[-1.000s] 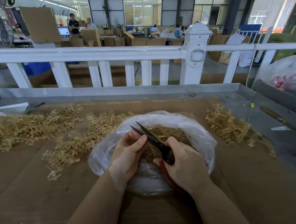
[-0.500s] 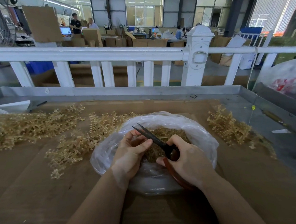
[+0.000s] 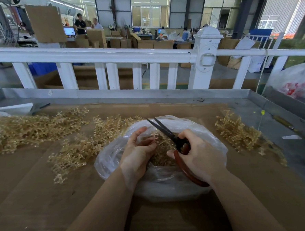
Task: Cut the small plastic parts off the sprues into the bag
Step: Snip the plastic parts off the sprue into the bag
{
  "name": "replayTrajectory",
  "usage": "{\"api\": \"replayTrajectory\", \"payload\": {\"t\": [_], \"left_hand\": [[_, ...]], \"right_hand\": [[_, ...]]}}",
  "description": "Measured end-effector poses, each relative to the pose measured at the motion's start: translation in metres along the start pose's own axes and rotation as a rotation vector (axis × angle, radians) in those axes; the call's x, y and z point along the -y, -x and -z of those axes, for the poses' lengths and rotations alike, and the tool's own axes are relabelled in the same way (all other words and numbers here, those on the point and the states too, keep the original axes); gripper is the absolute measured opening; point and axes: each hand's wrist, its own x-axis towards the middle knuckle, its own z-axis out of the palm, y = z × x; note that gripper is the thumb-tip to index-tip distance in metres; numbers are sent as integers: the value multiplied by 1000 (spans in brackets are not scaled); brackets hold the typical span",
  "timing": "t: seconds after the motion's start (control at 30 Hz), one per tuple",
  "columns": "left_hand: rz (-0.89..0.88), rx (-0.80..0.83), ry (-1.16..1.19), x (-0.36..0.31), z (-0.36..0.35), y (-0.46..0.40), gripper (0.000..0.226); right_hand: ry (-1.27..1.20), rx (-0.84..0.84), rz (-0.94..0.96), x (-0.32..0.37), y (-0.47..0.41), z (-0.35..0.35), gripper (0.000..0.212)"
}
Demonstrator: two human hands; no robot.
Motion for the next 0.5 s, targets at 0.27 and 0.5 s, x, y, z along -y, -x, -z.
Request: {"api": "replayTrajectory", "payload": {"t": [0.27, 0.5], "left_hand": [[50, -65, -16, -1, -9, -2, 23], [-3, -148, 15, 5, -6, -4, 19]], "right_hand": [[45, -61, 13, -9, 6, -23, 42], [-21, -189, 50, -10, 14, -25, 40]]}}
